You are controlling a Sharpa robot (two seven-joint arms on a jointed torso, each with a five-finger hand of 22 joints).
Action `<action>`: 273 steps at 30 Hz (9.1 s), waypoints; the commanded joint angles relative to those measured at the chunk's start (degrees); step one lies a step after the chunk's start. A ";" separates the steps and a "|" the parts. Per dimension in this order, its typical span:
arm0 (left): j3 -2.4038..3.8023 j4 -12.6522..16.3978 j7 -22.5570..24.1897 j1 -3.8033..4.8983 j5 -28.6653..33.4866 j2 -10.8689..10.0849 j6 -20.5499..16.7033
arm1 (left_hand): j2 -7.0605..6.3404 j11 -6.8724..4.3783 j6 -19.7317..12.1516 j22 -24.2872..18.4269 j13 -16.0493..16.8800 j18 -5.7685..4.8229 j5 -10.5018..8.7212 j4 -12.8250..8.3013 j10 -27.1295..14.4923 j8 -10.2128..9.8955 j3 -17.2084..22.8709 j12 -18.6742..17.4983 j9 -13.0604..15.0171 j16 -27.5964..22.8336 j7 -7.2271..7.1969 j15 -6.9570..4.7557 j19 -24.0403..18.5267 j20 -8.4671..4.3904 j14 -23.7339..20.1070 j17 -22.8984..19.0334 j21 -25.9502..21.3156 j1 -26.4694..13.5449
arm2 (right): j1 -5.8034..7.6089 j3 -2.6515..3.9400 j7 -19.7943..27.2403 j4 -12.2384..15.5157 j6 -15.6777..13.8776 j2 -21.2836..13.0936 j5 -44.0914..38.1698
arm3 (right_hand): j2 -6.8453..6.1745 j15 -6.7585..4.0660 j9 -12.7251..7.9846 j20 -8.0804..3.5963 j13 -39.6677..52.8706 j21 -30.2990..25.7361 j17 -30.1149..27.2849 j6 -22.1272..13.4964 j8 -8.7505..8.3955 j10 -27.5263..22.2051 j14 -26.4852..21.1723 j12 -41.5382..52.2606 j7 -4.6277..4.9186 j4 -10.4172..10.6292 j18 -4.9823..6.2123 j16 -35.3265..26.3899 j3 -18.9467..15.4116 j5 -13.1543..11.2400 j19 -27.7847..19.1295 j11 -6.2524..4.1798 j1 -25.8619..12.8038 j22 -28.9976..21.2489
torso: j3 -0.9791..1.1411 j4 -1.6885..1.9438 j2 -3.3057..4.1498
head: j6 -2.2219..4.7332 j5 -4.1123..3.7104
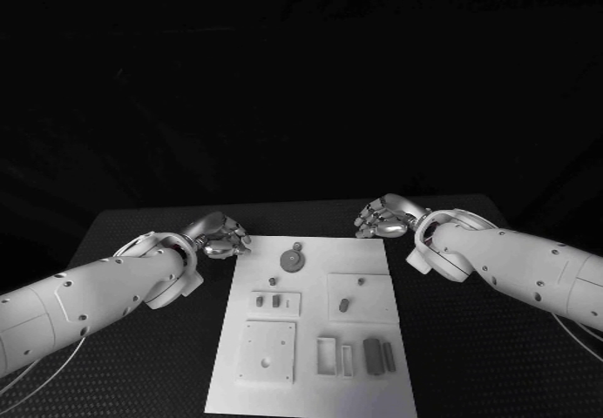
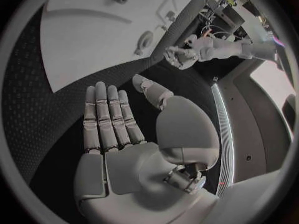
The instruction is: Assemble the parts on the task board
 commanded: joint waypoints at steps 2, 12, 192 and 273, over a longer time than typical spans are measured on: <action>0.06 1.41 4.05 0.88 28.24 -1.21 -1.07 | -0.43 0.22 -0.46 -0.43 -0.24 0.69 -0.50 0.68 -1.20 -0.06 -0.97 -0.06 -0.11 -1.51 0.27 0.46 -0.60 -1.28 -0.76 -0.73 -0.93 -1.34 | -0.25 -0.02 -1.74 3.69 4.55 -2.31 -14.20 | -0.08 -1.38 0.36 -1.16 0.26 1.40 1.13 1.58 0.67 2.67 2.93 -1.01 -0.32 0.05 0.77 1.44 0.99 -1.68 3.25 -0.76 0.49 0.50 | 0.05 0.01 -0.03 | -0.03 -0.51; 0.03 5.74 8.16 1.04 35.36 -3.67 1.95 | -0.34 1.82 -1.91 -2.51 -1.34 0.27 -0.77 -0.83 -5.09 -0.01 -7.66 -0.08 -0.21 -7.95 0.53 2.04 -3.70 0.35 -3.33 -3.59 -5.36 -5.87 | -1.52 -1.58 -3.26 12.76 2.27 -7.28 -29.51 | -2.74 -3.43 1.10 -3.11 0.93 4.16 4.24 3.57 0.87 7.60 7.25 -5.04 -0.91 1.43 0.77 3.27 4.24 -7.29 8.13 -1.85 1.04 1.96 | -0.10 -0.12 -0.01 | -0.07 -0.54; 0.01 2.13 9.70 1.07 40.34 -0.77 3.20 | 1.08 2.04 -3.32 -3.20 -2.15 0.19 -0.68 -1.64 -6.30 -0.03 -9.92 0.23 -0.68 -9.36 1.18 2.29 -3.09 0.64 -1.69 -3.28 -7.30 -5.99 | -7.90 -3.00 -2.47 18.80 -6.49 8.15 -40.60 | -3.50 -7.79 5.66 -7.36 11.86 12.41 19.08 12.57 1.82 20.56 16.39 -14.95 -4.49 1.58 0.77 3.12 13.94 -4.47 16.32 -5.49 2.95 7.44 | -0.31 0.11 0.04 | -3.05 9.44; 0.02 2.57 9.29 1.13 40.35 -0.54 3.95 | 0.98 2.05 -3.53 -3.20 -2.26 0.10 -0.69 -1.42 -6.34 0.01 -9.94 0.19 -0.79 -9.47 1.24 2.30 -3.09 0.64 -1.68 -3.10 -7.62 -6.03 | -10.16 -6.64 -4.09 16.24 -2.31 10.94 -46.72 | -3.15 -7.79 6.11 -7.32 12.72 12.53 19.76 12.69 1.60 20.84 16.63 -15.70 -4.52 0.83 0.77 2.46 13.36 -3.66 16.23 -5.51 2.61 7.41 | -0.26 -0.01 0.01 | -5.30 11.15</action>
